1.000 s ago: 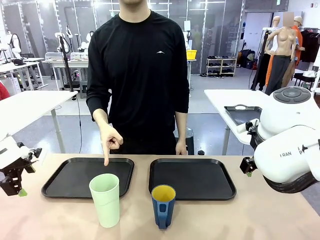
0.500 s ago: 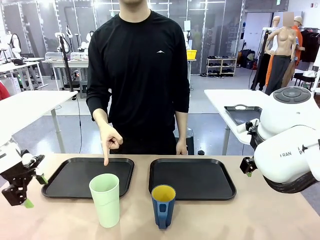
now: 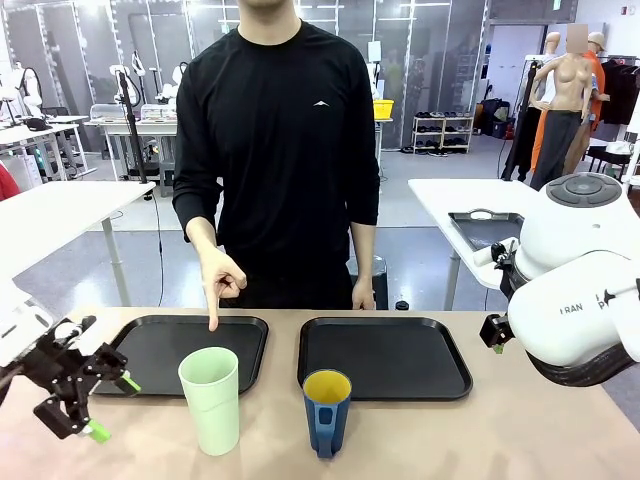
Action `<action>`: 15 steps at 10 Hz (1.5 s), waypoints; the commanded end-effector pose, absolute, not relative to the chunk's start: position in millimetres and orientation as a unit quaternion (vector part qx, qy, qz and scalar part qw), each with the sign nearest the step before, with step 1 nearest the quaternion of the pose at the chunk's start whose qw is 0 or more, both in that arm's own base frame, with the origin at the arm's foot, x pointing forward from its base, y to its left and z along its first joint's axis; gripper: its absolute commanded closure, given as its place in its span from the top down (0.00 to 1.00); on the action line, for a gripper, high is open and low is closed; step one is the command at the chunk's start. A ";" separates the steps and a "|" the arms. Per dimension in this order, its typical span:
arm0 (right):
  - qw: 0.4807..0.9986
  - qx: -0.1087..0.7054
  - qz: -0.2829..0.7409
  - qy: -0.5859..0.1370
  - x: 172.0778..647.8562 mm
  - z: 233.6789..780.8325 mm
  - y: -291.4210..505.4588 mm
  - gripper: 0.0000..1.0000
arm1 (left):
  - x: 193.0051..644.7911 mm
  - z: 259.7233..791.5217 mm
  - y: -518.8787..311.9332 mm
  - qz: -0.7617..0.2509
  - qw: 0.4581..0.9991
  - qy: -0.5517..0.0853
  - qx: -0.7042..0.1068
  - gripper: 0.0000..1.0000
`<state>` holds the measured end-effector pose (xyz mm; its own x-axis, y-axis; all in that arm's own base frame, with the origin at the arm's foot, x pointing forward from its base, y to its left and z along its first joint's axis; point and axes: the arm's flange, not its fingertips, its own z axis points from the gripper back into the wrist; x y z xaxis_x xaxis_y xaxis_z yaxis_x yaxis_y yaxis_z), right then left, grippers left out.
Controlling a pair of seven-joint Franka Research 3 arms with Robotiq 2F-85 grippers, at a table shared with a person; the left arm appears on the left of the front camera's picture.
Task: Sort and store the cups by type.
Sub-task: Pick up the Reusable plastic cup.
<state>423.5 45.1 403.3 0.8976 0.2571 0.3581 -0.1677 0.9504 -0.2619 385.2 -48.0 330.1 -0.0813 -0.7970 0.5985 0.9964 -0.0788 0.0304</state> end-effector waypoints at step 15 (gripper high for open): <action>0.967 -0.113 0.111 -0.197 422.8 401.9 44.9 1.00 | 391.3 271.0 -53.0 -0.610 0.527 -0.384 -0.451 1.00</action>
<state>423.5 45.1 403.2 0.8976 0.2572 0.3580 -0.1678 0.9504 -0.2619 394.6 -52.6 270.2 -0.0342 -0.2925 0.9556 0.9899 -0.1417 -0.0079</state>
